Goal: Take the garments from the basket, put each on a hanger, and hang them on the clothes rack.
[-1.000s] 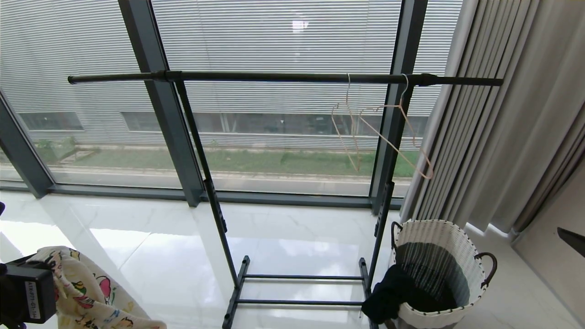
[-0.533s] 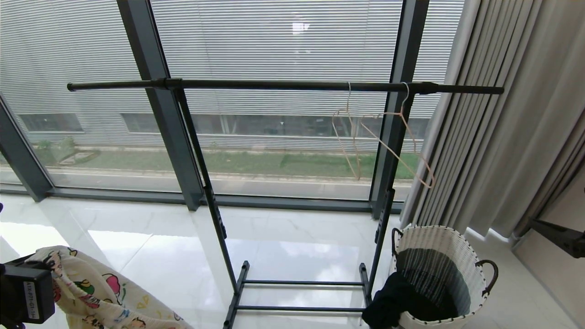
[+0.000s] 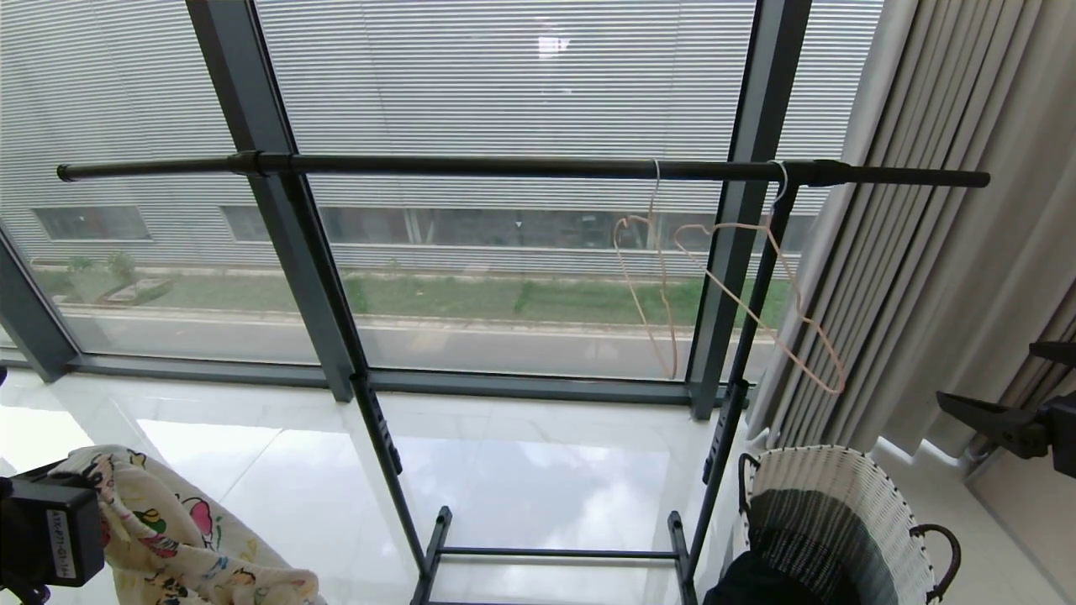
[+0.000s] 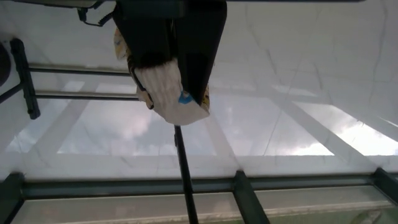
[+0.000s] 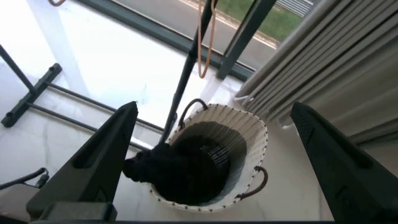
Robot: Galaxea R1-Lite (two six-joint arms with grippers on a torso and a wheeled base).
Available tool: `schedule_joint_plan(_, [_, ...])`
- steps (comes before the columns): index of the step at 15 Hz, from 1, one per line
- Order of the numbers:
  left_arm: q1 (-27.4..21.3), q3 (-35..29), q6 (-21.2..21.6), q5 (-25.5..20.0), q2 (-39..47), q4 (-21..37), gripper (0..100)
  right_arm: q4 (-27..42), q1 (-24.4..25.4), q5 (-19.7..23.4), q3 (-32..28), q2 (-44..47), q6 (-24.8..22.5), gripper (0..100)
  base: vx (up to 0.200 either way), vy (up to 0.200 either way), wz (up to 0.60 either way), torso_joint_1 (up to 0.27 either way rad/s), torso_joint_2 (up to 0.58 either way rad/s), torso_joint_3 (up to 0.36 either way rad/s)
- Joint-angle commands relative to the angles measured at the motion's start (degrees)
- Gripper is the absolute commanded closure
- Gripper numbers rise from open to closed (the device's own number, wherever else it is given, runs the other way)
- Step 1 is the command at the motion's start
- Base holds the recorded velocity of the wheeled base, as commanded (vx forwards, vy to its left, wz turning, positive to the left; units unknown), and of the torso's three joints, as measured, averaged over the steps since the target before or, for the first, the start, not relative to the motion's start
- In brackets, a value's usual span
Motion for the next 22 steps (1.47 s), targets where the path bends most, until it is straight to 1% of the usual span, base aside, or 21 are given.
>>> schedule_joint_plan(1, [0.0,0.0,0.0,0.1,0.1,0.0,100,0.0,0.0,0.6,-1.7,3.0,0.1,0,0.200,0.000,0.00,0.007,0.00,-0.002])
schedule_joint_plan(5, [0.0,-0.1,0.0,0.1,0.1,0.0,100,0.0,0.0,2.8,-4.9,7.3,0.2,0,0.200,0.000,0.00,0.004,0.00,-0.001])
schedule_joint_plan(8, [0.0,-0.1,0.0,0.1,0.1,0.0,100,-0.1,-0.1,2.8,-6.3,11.2,0.3,0,0.200,0.000,0.00,-0.001,0.00,-0.001])
schedule_joint_plan(10, [0.0,-0.1,0.0,0.1,0.1,-1.0,100,-0.2,-0.7,4.7,-6.5,13.9,0.3,0,0.000,0.000,0.00,0.000,0.00,0.000])
schedule_joint_plan(11, [0.0,0.0,0.2,0.1,0.1,-1.7,100,-1.7,-1.6,6.1,-6.4,16.1,0.3,0,0.000,0.000,0.00,0.000,0.00,0.000])
schedule_joint_plan(13, [0.0,0.3,1.1,0.1,0.0,-2.0,100,-7.1,-3.2,8.4,-6.5,20.8,0.2,0,0.000,0.000,0.00,0.000,0.00,0.000])
schedule_joint_plan(14, [0.0,0.8,1.7,0.1,0.0,-2.0,100,-10.1,-3.4,9.0,-6.8,23.2,0.2,0,0.000,0.000,0.00,0.000,0.00,0.000])
schedule_joint_plan(15, [0.0,0.9,2.0,0.1,0.0,-2.0,100,-11.7,-3.6,9.1,-7.3,25.3,0.2,0,0.000,0.000,0.00,0.000,0.00,0.000])
schedule_joint_plan(16, [0.0,1.0,2.1,0.1,0.1,-2.0,100,-12.0,-3.6,10.0,-7.8,26.8,0.2,0,0.000,0.000,0.00,0.000,0.00,0.000])
schedule_joint_plan(18, [0.0,0.9,2.1,0.1,0.1,-2.0,100,-12.1,-3.6,13.1,-9.2,29.5,0.2,0,0.000,0.000,0.00,0.000,0.00,0.000])
schedule_joint_plan(22, [-0.2,1.2,2.1,0.1,0.1,-2.0,100,-12.1,-3.6,13.4,-12.5,33.5,0.3,0,0.000,0.000,0.00,0.000,0.00,0.000])
